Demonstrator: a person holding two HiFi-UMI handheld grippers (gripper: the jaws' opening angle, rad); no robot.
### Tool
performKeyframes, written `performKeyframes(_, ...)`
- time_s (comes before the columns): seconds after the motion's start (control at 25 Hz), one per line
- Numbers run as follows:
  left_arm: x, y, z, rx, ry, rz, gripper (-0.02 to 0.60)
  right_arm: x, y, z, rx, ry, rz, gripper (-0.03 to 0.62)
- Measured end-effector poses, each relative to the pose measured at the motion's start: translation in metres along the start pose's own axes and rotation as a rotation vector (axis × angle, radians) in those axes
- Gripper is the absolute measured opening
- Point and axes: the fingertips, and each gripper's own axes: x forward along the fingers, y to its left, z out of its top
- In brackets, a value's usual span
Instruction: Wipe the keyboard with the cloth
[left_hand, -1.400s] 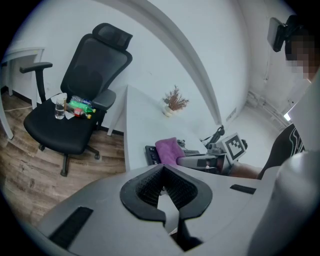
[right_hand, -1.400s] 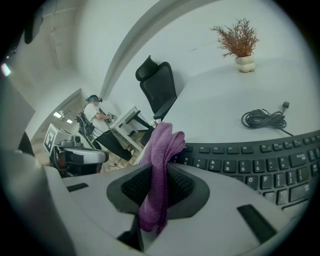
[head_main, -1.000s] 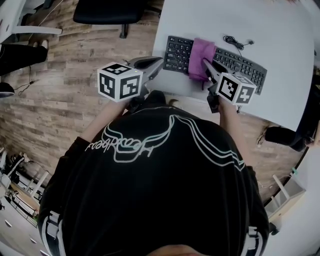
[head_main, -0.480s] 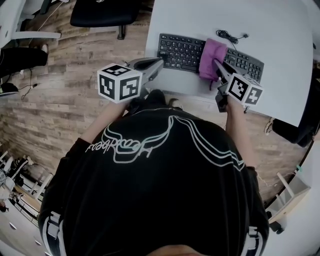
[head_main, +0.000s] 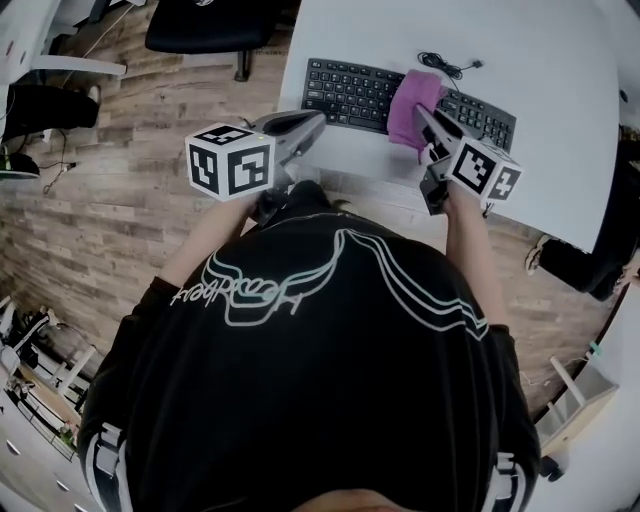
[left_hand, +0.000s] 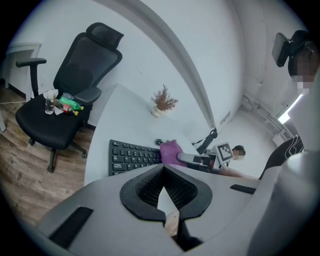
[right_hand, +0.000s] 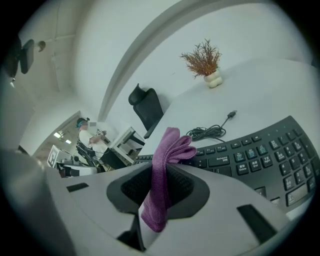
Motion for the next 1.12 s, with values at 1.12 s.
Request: performKeyframes(1.12, -0.197, -0.277, -0.036, 0.416, -0.311, -0.195, 0.002, -0.292, 0.267, -0.020, -0.326, -0.393, 0.461, 0.058)
